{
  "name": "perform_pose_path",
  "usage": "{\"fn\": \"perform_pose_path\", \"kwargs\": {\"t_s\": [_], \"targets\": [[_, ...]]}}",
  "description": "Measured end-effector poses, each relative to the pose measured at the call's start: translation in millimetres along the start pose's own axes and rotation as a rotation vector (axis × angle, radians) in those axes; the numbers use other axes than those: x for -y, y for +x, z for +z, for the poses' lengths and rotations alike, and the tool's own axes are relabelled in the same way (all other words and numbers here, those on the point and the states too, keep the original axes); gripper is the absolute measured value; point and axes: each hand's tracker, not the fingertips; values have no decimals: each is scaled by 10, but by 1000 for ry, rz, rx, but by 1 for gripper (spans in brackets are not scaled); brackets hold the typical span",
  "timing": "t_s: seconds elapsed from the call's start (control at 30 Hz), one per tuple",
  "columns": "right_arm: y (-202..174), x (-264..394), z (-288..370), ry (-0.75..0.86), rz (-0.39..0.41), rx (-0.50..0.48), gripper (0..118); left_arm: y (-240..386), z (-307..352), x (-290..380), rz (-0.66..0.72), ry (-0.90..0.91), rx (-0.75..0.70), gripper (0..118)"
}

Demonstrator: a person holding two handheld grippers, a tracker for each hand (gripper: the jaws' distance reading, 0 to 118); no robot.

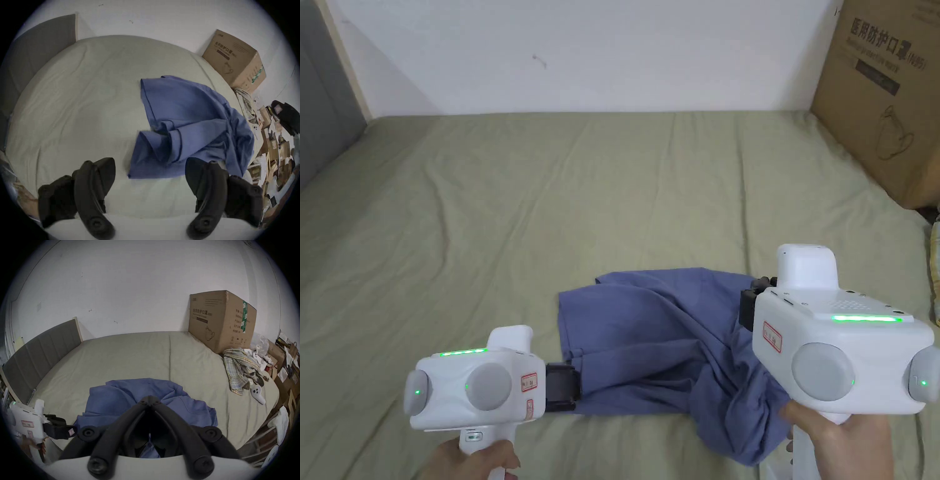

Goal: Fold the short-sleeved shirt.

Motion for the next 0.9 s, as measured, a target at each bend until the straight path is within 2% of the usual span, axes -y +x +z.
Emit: {"fn": "perform_pose_path", "kwargs": {"t_s": [0.03,0.07,0.13,0.2,0.23,0.27,0.3,0.43,0.47,0.5,0.53,0.6,0.63,0.67,0.83,0.9], "targets": [[-2,6,-9,-3,5,0,1,10,-82,7,-7,-20,-10,79],[-1,14,-28,-7,10,-1,1,22,-189,34,-18,-44,-16,74],[8,28,-83,-22,17,1,1,65,-304,114,-87,-39,-107,73],[39,46,-166,-42,18,9,1,123,-217,139,-112,-3,-85,69],[53,48,-211,-53,14,12,1,131,-166,135,-121,8,-91,54],[66,47,-269,-65,5,16,1,147,-133,126,-147,20,-111,34],[82,39,-335,-77,-6,17,1,163,-111,116,-172,29,-119,7],[129,-114,-665,-111,2,-37,1,186,24,70,-181,15,-85,5],[150,-184,-787,-120,15,-84,2,192,65,46,-182,15,-75,5],[174,-267,-937,-142,20,-121,9,184,101,15,-179,14,-61,5],[179,-348,-1092,-177,26,-126,33,183,128,-5,-170,15,-53,5],[170,-512,-1511,-219,95,-136,68,186,152,-50,-164,10,-53,5],[162,-554,-1699,-237,116,-124,75,176,157,-65,-164,5,-56,5],[147,-609,-1943,-296,150,-119,75,167,153,-83,-156,-4,-57,5],[156,-527,-2932,-534,170,-128,75,168,137,-135,-137,-31,-50,4],[143,-414,-3163,-592,255,-117,75,152,129,-148,-141,-37,-56,5]]}}
